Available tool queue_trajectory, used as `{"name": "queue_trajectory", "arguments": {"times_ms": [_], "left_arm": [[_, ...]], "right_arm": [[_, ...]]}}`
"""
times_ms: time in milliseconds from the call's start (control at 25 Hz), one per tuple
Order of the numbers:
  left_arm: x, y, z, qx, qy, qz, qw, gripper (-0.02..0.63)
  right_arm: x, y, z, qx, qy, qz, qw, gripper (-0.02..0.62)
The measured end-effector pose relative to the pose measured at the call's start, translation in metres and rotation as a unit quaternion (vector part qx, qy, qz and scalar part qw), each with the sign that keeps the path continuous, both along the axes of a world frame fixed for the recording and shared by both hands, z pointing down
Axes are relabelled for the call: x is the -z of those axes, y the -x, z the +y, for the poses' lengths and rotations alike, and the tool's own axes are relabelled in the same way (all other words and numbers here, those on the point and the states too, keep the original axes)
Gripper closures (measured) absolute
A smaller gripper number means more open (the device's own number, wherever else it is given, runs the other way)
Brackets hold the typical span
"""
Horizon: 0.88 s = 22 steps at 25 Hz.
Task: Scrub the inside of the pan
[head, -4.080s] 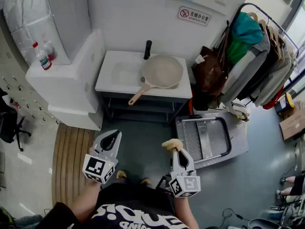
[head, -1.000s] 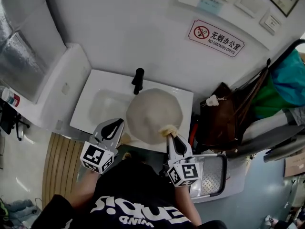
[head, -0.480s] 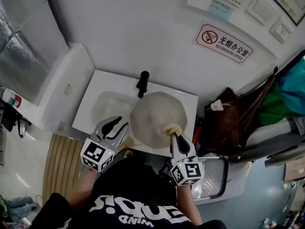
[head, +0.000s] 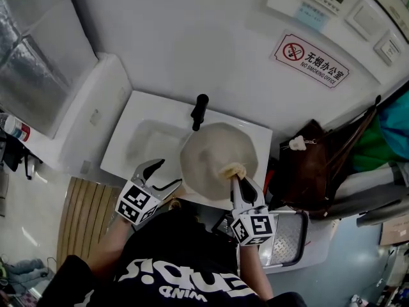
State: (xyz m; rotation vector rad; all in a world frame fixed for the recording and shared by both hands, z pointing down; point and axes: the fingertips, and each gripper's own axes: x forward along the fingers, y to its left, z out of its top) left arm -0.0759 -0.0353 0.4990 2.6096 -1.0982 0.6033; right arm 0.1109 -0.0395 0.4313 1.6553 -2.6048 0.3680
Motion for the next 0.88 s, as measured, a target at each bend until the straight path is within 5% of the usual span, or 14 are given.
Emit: {"name": "queue_trajectory", "arguments": {"times_ms": [440, 880], "left_arm": [[-0.113, -0.012, 0.050, -0.084, 0.121, -0.094, 0.9846, 0.347], [-0.163, -0.019, 0.063, -0.105, 0.164, -0.123, 0.9731, 0.385]], "right_arm": [[-0.004, 0.012, -0.002, 0.003, 0.004, 0.001, 1.000, 0.557], [-0.009, 0.015, -0.003, 0.004, 0.012, 0.006, 1.000, 0.557]]}}
